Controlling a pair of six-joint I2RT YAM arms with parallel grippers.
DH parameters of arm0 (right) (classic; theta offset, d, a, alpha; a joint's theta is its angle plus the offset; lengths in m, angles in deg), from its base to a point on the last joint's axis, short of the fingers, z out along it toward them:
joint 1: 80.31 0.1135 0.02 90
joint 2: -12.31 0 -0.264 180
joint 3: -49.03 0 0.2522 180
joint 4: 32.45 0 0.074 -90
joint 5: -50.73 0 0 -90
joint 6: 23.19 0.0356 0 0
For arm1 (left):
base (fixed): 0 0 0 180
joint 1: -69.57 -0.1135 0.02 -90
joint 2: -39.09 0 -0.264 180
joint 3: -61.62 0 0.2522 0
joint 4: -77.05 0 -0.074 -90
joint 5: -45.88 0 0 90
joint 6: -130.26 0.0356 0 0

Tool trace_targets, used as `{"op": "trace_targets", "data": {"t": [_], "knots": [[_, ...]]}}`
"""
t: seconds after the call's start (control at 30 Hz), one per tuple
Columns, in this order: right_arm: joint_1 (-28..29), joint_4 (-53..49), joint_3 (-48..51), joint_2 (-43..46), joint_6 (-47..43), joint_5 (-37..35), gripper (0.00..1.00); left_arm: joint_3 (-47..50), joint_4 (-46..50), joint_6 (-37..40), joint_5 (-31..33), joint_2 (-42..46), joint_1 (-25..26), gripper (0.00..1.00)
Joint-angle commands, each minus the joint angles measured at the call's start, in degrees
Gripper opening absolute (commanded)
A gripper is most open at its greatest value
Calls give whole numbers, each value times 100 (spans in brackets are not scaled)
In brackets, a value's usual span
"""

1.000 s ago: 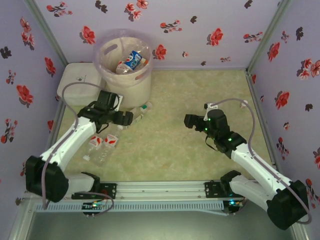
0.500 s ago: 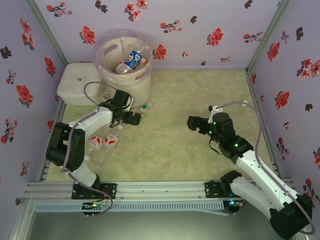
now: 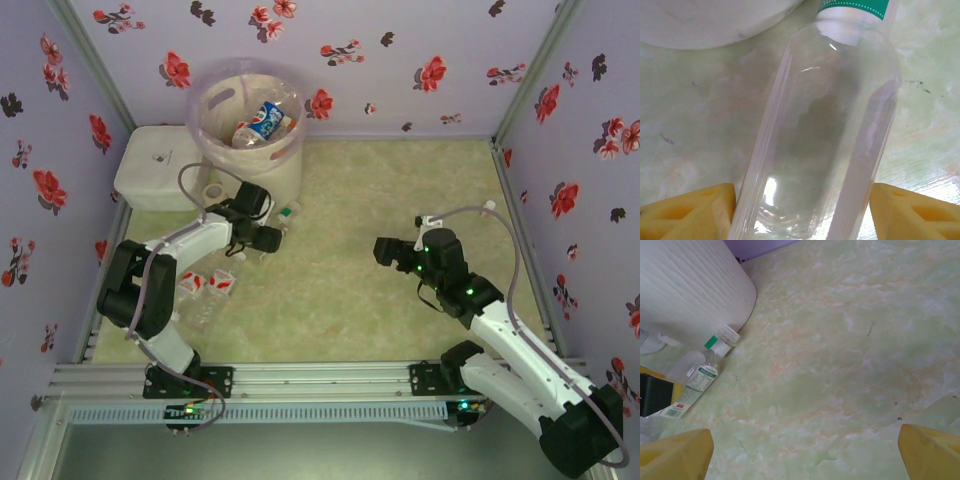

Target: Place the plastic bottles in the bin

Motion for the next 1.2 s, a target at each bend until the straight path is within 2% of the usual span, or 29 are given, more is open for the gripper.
{"op": "trace_targets", "data": {"t": [0.0,0.17,0.47,0.7,0.87,1.0,1.17], "knots": [[-39,180,82,144,-18,-20,95,-142,297,-91,106,219,119,65],[-39,217,91,108,-71,-57,95,-195,665,-472,-53,638,447,55],[-34,333,175,314,-115,-165,95,-471,1265,-809,-309,1637,972,46],[-40,369,152,333,-162,-207,95,-1188,1520,-863,-377,2268,1029,34],[-42,372,126,332,-161,-229,95,-1961,1637,-726,-488,2426,1029,34],[-42,313,106,294,-133,-246,95,-2995,1778,-632,-355,2222,721,34],[-45,219,165,481,-83,-239,95,-4414,1842,-296,-359,1678,61,30]]}}
